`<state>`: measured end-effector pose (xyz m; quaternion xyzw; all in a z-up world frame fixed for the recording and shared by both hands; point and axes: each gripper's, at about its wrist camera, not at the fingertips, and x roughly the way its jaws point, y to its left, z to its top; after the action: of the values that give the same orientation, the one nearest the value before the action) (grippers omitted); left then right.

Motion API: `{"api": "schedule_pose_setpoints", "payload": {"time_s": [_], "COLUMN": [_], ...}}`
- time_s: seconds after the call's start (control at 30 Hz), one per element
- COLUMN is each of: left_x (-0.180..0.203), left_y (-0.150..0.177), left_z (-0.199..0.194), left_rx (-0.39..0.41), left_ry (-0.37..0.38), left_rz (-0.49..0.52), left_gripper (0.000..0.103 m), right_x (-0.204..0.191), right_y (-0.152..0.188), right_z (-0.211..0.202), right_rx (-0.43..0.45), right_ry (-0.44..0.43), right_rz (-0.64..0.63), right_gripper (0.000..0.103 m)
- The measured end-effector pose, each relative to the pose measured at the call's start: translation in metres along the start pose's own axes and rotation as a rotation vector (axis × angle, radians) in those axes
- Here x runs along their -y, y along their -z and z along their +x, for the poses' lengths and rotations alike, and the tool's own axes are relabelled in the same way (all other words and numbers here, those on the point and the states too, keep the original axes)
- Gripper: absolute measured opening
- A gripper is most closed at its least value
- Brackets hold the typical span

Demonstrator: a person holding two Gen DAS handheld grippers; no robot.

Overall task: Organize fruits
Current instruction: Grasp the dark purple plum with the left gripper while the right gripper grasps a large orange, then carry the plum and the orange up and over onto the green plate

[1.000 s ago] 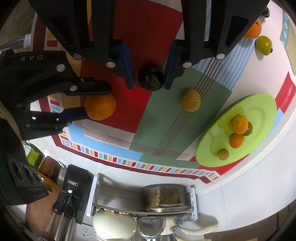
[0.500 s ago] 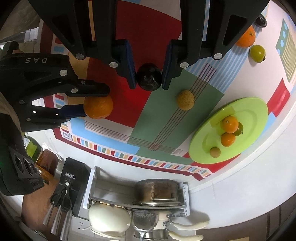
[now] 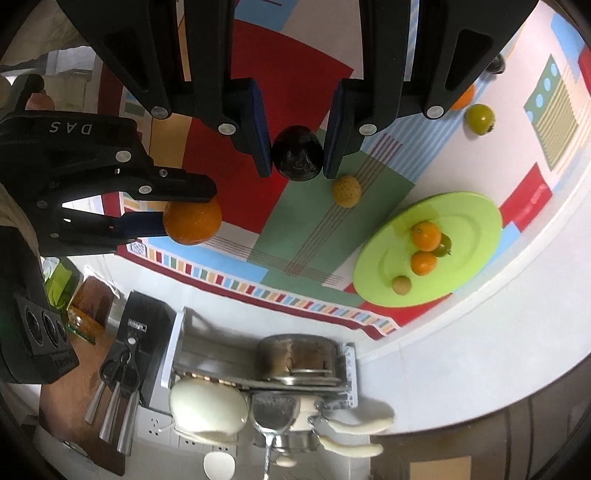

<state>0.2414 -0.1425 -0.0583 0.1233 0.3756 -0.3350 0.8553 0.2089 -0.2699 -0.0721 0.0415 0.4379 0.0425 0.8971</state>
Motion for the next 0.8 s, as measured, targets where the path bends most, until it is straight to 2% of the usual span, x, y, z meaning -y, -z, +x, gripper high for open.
{"api": "schedule_pose_setpoints", "payload": {"time_s": [0.37, 0.8], "left_x": [-0.01, -0.042], "left_y": [-0.008, -0.025], "left_z": [-0.029, -0.057], "left_rx": [0.05, 0.122], "left_ry": [-0.059, -0.149], "left_rz": [-0.046, -0.103], "left_gripper": [0.028, 0.028], "right_x": [-0.014, -0.04], "right_y": [-0.016, -0.054], "right_z": [-0.019, -0.026], "right_rx": [0.077, 0.157], "right_ry": [-0.027, -0.078], "right_rz": [-0.025, -0.084], "right_gripper": [0.042, 0.042]}}
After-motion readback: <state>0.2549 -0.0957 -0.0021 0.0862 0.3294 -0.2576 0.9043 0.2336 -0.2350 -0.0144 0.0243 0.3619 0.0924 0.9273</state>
